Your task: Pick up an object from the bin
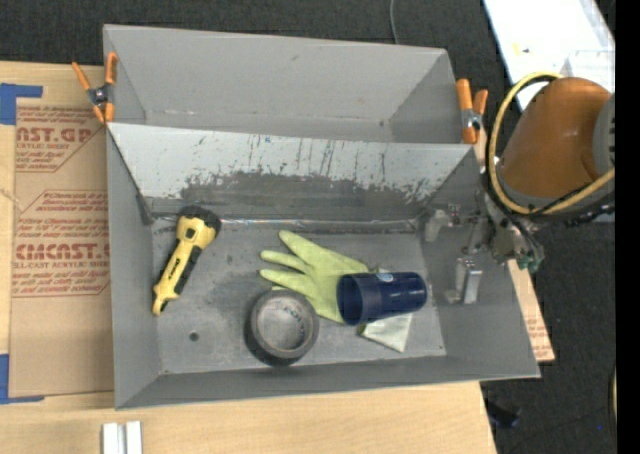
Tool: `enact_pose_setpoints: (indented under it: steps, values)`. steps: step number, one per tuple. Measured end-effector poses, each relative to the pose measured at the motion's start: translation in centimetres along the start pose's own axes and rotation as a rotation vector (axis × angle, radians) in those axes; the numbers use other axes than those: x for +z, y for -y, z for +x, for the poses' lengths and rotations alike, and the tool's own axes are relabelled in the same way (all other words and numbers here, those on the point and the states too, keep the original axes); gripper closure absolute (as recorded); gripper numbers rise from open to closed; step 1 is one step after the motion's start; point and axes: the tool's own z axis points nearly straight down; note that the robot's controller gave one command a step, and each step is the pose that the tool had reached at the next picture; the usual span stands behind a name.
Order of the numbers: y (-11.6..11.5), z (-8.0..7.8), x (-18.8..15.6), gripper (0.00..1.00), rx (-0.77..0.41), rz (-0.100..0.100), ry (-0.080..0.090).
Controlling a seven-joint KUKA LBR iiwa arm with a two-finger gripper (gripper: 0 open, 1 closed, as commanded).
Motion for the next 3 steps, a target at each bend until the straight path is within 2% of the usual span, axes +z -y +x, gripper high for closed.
enact_pose_setpoints:
  steps: [1,2,3]
  values:
    - [-0.1,-0.2,-0.4,0.00,-0.001,0.002,0.009]
    - [-3.8,6.5,7.1,0.00,0.012,0.001,0.003]
    - [-6.2,5.5,8.7,1.00,-0.013,0.006,0.020]
